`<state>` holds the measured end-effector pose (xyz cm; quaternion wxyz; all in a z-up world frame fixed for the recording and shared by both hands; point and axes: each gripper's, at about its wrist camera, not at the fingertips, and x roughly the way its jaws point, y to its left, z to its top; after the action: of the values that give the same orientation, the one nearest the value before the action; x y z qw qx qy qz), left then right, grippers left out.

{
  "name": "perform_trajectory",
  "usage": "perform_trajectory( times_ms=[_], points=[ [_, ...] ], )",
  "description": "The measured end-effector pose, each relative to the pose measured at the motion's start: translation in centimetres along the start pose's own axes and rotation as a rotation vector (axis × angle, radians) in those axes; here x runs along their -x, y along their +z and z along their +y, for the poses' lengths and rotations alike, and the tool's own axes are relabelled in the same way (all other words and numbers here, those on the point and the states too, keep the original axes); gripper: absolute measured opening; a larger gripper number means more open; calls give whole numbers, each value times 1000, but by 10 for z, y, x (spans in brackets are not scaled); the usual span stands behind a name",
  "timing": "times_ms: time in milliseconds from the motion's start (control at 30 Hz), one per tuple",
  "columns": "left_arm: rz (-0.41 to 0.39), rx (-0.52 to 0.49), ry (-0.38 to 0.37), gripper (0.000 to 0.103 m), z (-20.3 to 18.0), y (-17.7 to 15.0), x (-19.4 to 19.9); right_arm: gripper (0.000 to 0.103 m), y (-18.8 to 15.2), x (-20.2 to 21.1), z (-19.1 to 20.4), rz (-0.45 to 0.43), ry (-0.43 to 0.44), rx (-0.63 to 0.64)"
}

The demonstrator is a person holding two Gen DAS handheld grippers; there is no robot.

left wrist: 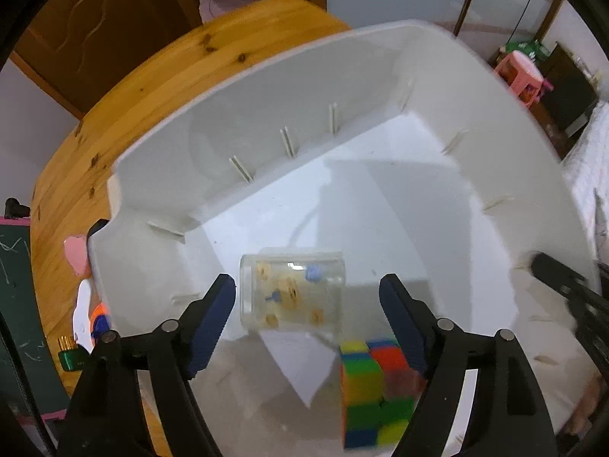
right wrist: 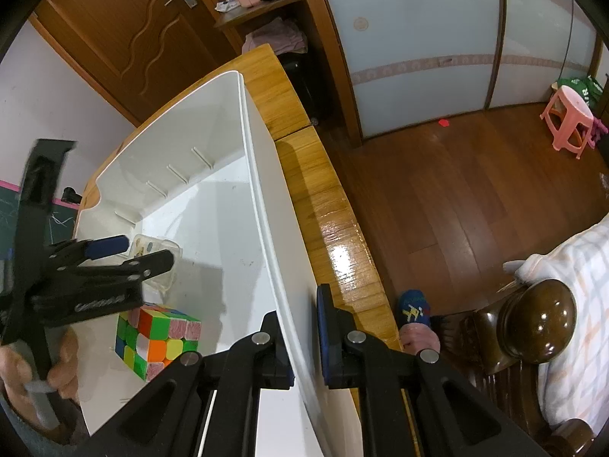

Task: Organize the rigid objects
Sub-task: 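Open the left gripper to release the clear box into the bin, then withdraw the left gripper from the bin toward the remaining objects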

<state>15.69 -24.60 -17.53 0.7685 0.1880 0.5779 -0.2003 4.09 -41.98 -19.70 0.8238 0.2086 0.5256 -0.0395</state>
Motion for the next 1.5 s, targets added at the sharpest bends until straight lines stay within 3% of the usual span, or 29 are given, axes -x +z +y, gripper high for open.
perform_trajectory(
  times_ms=[200, 400, 567, 867, 1133, 1500],
  points=[
    [-121, 42, -39, 81, 24, -29, 58, 9, 0, -1, -1, 6, -10, -14],
    [-212, 144, -3, 82, 75, -76, 104, 9, -1, -2, -1, 1, -19, -26],
    [-247, 258, 32, 82, 113, -119, 125, 9, -1, -2, 1, 0, -26, -22],
    [-279, 380, 88, 82, 164, -165, 142, 9, -1, -1, 2, -4, -41, -9],
    [-269, 405, 106, 82, 188, -178, 131, 9, -1, -1, 0, 0, -34, -21],
    [-149, 453, 134, 82, 230, -195, 76, 9, -1, -5, 7, 15, -68, 13]
  ],
)
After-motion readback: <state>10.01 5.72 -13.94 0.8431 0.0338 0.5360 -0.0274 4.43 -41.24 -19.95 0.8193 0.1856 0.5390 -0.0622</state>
